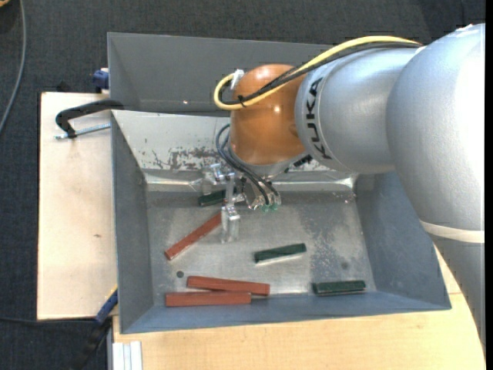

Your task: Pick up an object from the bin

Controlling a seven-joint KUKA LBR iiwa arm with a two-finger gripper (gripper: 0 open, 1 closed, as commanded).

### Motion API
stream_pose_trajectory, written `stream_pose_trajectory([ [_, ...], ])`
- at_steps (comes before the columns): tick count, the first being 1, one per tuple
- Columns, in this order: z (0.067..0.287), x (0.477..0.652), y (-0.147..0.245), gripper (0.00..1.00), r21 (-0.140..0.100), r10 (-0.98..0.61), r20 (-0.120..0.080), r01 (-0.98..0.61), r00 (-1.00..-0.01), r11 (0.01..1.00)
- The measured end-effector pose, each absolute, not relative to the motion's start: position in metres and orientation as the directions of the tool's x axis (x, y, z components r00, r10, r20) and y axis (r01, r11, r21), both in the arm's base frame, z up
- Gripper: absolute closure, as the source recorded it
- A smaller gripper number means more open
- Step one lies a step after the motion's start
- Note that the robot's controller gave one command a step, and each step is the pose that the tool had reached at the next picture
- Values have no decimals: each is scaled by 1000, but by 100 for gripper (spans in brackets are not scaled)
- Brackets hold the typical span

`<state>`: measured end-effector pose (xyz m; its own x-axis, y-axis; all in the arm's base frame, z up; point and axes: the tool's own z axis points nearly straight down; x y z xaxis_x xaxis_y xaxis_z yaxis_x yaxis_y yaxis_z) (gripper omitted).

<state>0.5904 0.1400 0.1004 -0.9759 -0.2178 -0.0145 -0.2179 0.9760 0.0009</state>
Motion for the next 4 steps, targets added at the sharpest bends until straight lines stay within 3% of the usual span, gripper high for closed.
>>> stream_pose_trajectory([
  [1, 114, 594, 145, 0, 1, -313, -1, -313, -950, 950],
  [2, 153, 598, 144, 0, 0, -316, -12, -316, -949, 949],
  [3, 78, 601, 136, 0, -1, -467, -6, -467, -884, 884],
  [4, 60, 613, 144, 100, -9, -507, -46, -507, -861, 862],
])
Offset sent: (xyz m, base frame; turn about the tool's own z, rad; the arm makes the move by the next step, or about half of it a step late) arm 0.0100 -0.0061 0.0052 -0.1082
